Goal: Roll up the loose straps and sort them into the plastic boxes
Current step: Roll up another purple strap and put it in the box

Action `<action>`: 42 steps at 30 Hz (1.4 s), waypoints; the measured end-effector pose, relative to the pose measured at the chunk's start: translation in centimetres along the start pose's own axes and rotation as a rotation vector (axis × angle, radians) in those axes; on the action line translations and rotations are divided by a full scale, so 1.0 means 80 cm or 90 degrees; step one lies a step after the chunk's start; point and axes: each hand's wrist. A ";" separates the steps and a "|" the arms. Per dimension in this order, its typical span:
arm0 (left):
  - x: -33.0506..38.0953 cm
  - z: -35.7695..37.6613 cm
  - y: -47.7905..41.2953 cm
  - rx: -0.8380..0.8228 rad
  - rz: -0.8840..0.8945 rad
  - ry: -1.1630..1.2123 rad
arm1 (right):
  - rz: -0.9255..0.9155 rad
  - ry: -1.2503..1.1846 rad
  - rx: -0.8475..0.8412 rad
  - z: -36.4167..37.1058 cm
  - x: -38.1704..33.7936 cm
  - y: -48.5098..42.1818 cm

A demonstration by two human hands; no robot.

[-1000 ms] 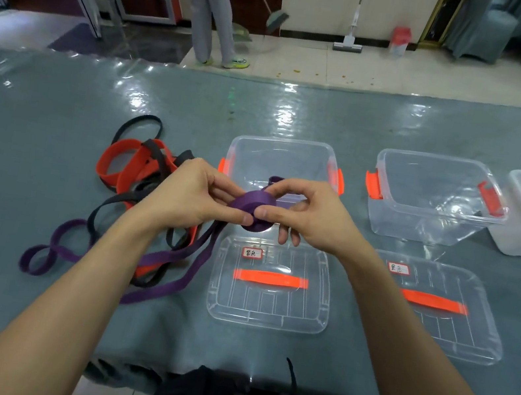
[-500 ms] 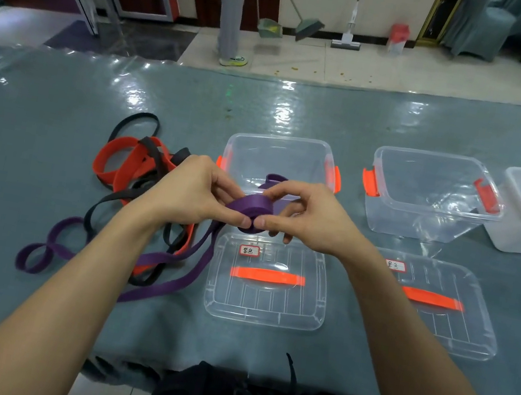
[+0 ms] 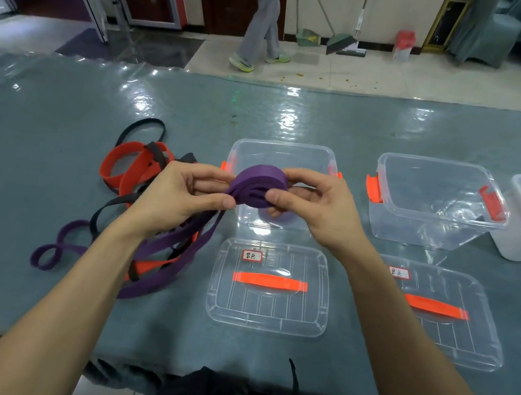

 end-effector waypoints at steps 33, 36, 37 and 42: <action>-0.007 0.004 -0.018 -0.013 -0.080 -0.047 | 0.118 0.035 -0.030 0.000 0.022 -0.005; -0.008 0.001 -0.018 -0.017 -0.084 -0.059 | 0.138 0.039 -0.051 -0.002 0.019 -0.005; -0.008 0.000 -0.018 -0.015 -0.084 -0.061 | 0.140 0.061 -0.055 -0.001 0.018 -0.006; -0.006 0.006 -0.017 0.034 -0.080 -0.013 | 0.095 0.052 -0.010 0.006 0.017 -0.006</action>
Point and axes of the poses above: each hand's wrist, its own y-axis away from the middle knuckle, its own z-axis out of the palm, x = y × z, and after that the axes turned 2 degrees about -x, right-handed
